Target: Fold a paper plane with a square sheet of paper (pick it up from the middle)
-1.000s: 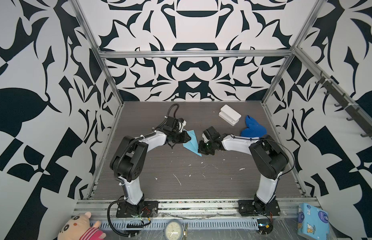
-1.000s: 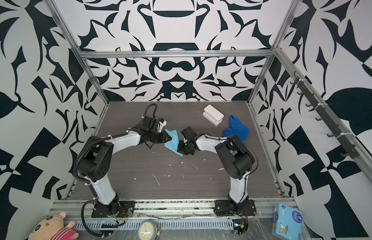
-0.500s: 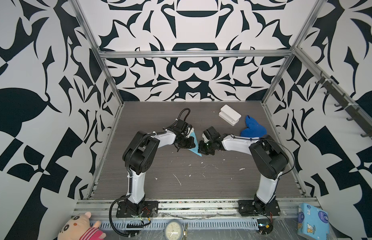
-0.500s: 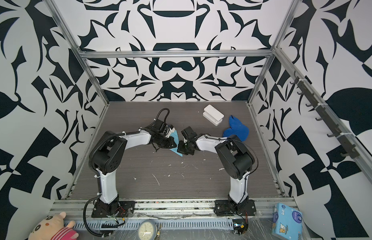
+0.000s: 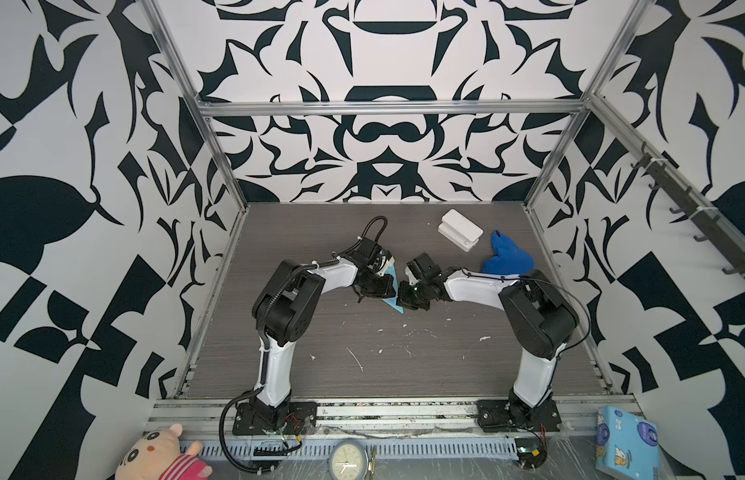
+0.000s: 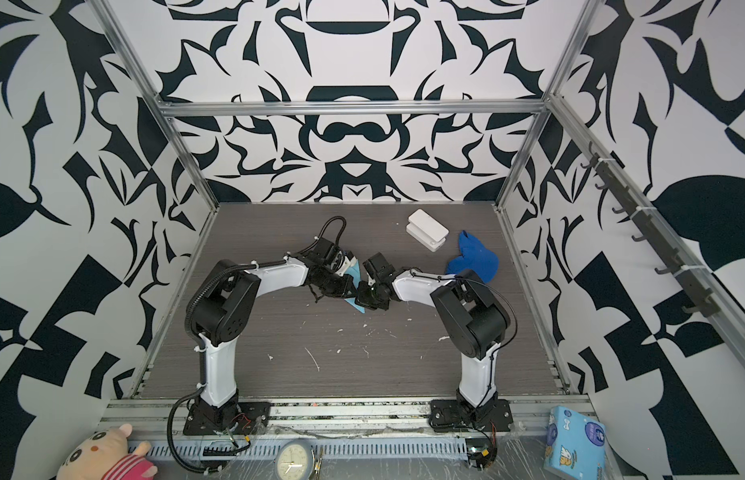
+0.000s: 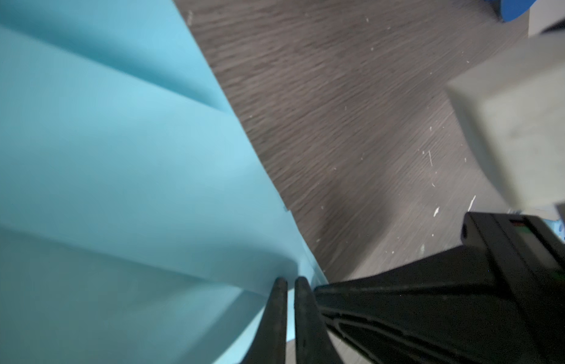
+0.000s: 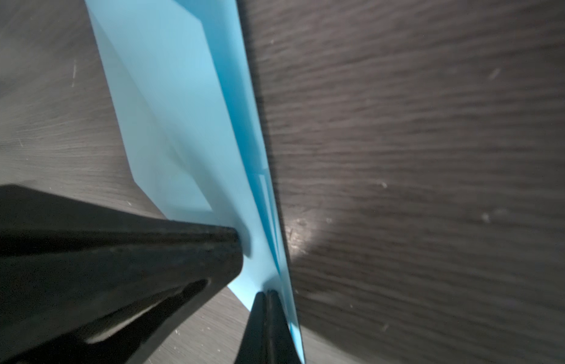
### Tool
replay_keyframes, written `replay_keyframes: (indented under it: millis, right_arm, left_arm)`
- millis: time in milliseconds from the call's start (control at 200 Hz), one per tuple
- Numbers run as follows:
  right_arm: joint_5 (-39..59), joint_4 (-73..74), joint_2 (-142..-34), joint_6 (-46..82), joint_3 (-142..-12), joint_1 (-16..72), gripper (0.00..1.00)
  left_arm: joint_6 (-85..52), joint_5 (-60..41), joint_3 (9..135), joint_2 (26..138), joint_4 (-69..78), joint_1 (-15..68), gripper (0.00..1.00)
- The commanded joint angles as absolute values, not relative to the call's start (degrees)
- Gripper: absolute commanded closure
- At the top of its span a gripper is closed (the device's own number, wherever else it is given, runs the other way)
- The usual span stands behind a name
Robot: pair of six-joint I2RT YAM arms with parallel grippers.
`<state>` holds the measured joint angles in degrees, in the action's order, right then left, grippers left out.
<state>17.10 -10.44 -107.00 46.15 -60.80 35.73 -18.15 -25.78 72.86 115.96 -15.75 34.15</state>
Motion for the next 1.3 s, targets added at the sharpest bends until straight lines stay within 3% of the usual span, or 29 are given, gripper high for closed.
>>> replay_keyframes:
  millis: [0,1295]
  right_arm:
    - [14.6,-16.1,-109.2,45.7,-58.7,35.7,1.00]
    - [14.4,-16.6,-109.6,45.3,-58.4,35.7,1.00]
  left_arm:
    - [-16.8,-22.5,74.8,117.4,-20.0,34.4,0.91]
    - [-1.8,-5.2,97.8,130.4,-37.7,27.7,0.88]
